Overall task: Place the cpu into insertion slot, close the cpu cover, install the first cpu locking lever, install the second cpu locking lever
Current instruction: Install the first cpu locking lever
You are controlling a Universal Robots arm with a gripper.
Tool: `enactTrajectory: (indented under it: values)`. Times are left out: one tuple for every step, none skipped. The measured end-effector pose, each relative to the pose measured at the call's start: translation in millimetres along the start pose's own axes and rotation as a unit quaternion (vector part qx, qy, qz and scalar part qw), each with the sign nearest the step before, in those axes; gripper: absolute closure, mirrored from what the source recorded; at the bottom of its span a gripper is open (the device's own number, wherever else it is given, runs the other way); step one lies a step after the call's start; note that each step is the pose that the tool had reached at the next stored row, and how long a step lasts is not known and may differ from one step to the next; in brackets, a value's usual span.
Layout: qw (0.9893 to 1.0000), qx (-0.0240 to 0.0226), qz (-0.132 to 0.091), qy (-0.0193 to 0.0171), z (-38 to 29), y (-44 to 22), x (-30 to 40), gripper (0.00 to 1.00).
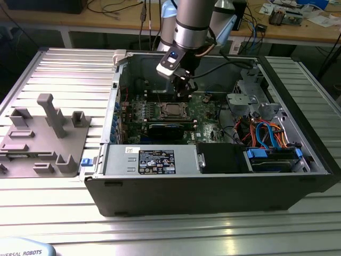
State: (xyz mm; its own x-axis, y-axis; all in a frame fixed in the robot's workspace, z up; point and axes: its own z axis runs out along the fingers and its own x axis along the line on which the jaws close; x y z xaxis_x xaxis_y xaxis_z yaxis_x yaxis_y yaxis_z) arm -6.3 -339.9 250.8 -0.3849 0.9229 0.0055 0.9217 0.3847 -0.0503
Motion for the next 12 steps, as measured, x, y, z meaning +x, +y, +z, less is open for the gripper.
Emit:
enactTrajectory:
  values:
    - [1.0000, 0.0000, -0.003, -0.0001, 0.0, 0.0, 0.0, 0.89]
    - [1.0000, 0.0001, -0.005, -0.0003, 0.0, 0.0, 0.0, 0.89]
    - [1.0000, 0.0001, -0.007, -0.0004, 0.0, 0.0, 0.0, 0.89]
    - [1.0000, 0.0000, -0.009, -0.0004, 0.0, 0.0, 0.0, 0.89]
    - [0.9999, 0.0001, -0.011, -0.0005, 0.0, 0.0, 0.0, 0.89]
    - [0.9999, 0.0001, -0.012, -0.0006, 0.0, 0.0, 0.0, 0.89]
    - [0.9999, 0.0001, -0.014, -0.0007, 0.0, 0.0, 0.0, 0.89]
    - [0.9999, 0.0001, -0.015, -0.0008, 0.0, 0.0, 0.0, 0.89]
    - [0.9999, 0.0001, -0.017, -0.0008, 0.0, 0.0, 0.0, 0.89]
    - [0.9998, 0.0001, -0.018, -0.0009, 0.0, 0.0, 0.0, 0.89]
    - [0.9998, 0.0001, -0.021, -0.0010, 0.0, 0.0, 0.0, 0.89]
    - [0.9997, 0.0001, -0.023, -0.0011, 0.0, 0.0, 0.0, 0.89]
